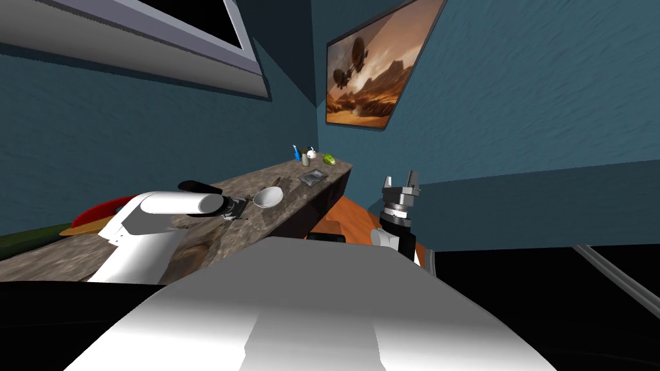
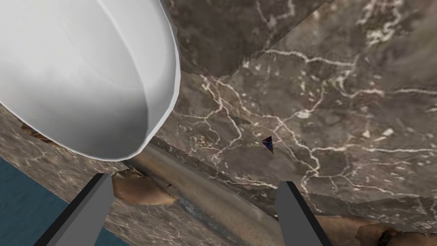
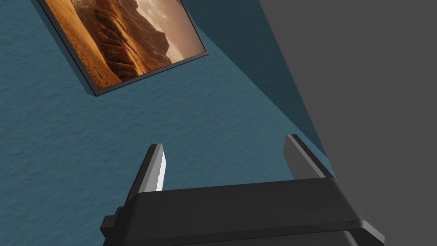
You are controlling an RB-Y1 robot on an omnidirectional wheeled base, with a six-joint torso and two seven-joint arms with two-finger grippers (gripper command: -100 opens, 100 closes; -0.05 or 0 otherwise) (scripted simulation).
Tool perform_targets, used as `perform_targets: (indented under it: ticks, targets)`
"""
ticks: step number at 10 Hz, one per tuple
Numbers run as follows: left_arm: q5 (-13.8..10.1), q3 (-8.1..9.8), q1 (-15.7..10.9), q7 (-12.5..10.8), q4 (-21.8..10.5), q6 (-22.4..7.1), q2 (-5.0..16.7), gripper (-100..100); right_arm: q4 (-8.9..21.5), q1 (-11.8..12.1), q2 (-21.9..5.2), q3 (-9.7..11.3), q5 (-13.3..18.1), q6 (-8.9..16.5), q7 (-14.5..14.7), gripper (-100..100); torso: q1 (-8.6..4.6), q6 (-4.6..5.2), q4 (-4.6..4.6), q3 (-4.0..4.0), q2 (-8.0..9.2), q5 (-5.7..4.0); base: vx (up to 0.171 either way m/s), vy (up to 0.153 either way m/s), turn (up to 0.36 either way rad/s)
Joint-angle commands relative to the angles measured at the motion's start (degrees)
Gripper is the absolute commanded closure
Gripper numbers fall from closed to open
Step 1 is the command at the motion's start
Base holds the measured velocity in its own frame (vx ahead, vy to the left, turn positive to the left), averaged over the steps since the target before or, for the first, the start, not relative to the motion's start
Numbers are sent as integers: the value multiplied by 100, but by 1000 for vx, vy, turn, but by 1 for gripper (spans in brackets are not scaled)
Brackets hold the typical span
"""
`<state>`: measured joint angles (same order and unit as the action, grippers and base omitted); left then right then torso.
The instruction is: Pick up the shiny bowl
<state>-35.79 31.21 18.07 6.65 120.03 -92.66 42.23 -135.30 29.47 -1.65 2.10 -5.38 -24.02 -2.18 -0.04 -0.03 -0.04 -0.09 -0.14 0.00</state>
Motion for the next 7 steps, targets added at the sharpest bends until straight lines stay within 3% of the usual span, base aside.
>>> perform_targets:
  ticks: [1, 2, 7]
  targets:
    - [-91, 40, -57, -51, -95, -286, 34, -100, 0, 0, 0, 0, 0, 0, 0, 0, 0, 0, 0, 0, 0, 0, 35, -6, -83]
    - [-91, 40, -57, -51, -95, -309, 34, -100, 0, 0, 0, 0, 0, 0, 0, 0, 0, 1, 0, 0, 0, 0, 27, 0, -42]
    - [-367, 178, -164, -195, -264, -1138, 113, -100, 0, 0, 0, 0, 0, 0, 0, 0, -3, 1, -3, -7, -11, -1, 58, -9, -101]
